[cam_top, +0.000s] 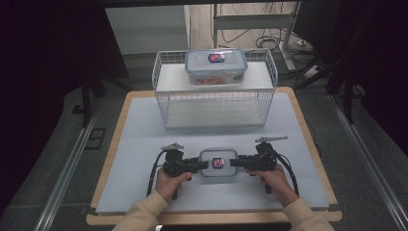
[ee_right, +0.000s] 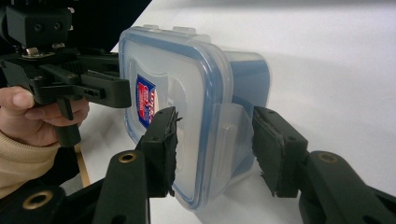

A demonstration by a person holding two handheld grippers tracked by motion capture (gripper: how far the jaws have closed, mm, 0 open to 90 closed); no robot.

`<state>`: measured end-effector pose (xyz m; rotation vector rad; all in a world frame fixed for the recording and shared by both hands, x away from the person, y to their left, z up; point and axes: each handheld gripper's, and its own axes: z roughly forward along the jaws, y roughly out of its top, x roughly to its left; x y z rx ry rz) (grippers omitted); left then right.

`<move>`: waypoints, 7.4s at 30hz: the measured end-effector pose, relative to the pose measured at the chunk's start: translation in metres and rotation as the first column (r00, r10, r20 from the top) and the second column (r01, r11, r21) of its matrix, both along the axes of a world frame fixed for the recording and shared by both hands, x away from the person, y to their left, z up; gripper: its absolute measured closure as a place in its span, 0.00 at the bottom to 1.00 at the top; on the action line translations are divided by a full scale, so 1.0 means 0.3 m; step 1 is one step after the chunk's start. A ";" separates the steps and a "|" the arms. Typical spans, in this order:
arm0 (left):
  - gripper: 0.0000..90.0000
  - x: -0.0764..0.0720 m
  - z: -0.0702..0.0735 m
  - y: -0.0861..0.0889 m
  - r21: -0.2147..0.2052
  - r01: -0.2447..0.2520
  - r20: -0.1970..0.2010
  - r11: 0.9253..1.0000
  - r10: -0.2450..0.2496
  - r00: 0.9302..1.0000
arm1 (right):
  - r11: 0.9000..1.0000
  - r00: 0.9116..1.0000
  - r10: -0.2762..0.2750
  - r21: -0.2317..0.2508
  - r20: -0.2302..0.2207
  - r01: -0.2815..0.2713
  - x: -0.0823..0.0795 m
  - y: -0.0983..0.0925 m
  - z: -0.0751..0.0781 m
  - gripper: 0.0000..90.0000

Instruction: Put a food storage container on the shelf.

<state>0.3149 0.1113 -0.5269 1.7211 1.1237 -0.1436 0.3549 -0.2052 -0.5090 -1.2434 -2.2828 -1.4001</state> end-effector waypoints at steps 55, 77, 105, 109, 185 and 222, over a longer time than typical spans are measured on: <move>0.57 -0.013 0.080 0.009 0.013 -0.001 0.097 1.000 0.000 0.995 | 0.999 0.995 -0.009 0.043 0.095 0.005 -0.018 0.001 0.057 0.57; 0.57 -0.011 0.114 0.009 0.007 -0.002 0.128 1.000 0.001 0.992 | 0.999 0.992 -0.015 0.051 0.125 0.008 -0.021 0.000 0.091 0.57; 0.57 0.044 0.178 0.018 -0.009 -0.006 0.152 1.000 0.008 0.988 | 0.999 0.985 -0.020 0.048 0.172 0.012 0.021 0.009 0.162 0.57; 0.57 0.058 0.205 0.020 -0.016 -0.007 0.164 1.000 0.010 0.986 | 0.999 0.982 -0.023 0.051 0.185 0.013 0.032 0.009 0.187 0.57; 0.57 0.343 0.686 0.068 -0.058 -0.027 0.325 0.998 0.044 0.945 | 0.998 0.937 -0.033 0.057 0.347 0.014 0.300 0.057 0.689 0.57; 0.57 0.663 0.812 0.102 -0.147 -0.090 0.235 0.985 0.123 0.964 | 0.998 0.961 -0.041 0.058 0.275 0.026 0.666 0.101 0.861 0.56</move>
